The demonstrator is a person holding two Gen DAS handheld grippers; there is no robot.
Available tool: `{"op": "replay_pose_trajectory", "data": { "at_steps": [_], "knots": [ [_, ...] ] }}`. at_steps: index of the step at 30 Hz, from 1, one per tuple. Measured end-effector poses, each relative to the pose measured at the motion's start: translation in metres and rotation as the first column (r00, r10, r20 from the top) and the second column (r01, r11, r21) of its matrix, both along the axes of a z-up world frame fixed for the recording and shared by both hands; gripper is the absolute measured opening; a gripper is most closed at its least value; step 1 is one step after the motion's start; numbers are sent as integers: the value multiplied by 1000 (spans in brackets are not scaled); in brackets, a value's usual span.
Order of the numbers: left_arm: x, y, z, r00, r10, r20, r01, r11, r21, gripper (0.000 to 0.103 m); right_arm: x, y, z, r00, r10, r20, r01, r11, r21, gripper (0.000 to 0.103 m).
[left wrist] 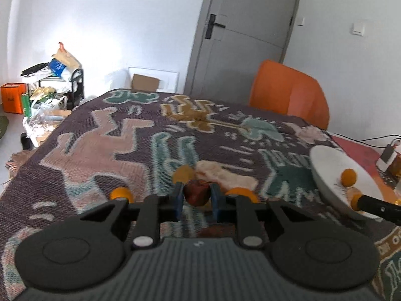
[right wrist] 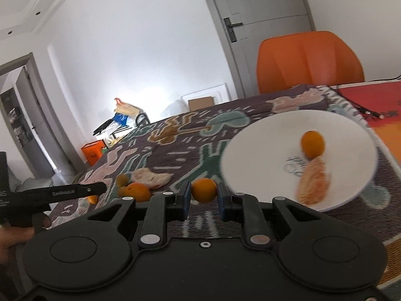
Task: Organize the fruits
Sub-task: 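Carry the tangerine and plum onto the white plate and release both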
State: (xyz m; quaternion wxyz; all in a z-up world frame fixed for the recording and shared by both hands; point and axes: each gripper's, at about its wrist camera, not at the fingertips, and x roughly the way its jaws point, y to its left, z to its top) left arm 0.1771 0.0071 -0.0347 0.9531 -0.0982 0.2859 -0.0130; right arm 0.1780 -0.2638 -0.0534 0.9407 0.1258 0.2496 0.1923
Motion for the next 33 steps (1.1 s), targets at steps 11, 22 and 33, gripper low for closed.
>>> {"op": "replay_pose_trajectory", "data": {
  "at_steps": [11, 22, 33],
  "knots": [
    [-1, -57, 4, 992, -125, 15, 125, 992, -7, 21, -8, -42, 2, 993, -117, 14, 118, 993, -7, 21],
    [4, -106, 16, 974, -223, 45, 223, 975, 6, 21, -12, -75, 1, 982, -185, 23, 185, 983, 7, 21],
    [15, -139, 24, 959, -277, 63, 277, 961, 16, 21, -7, -92, 0, 976, -214, 35, 213, 977, 15, 21]
  ]
}}
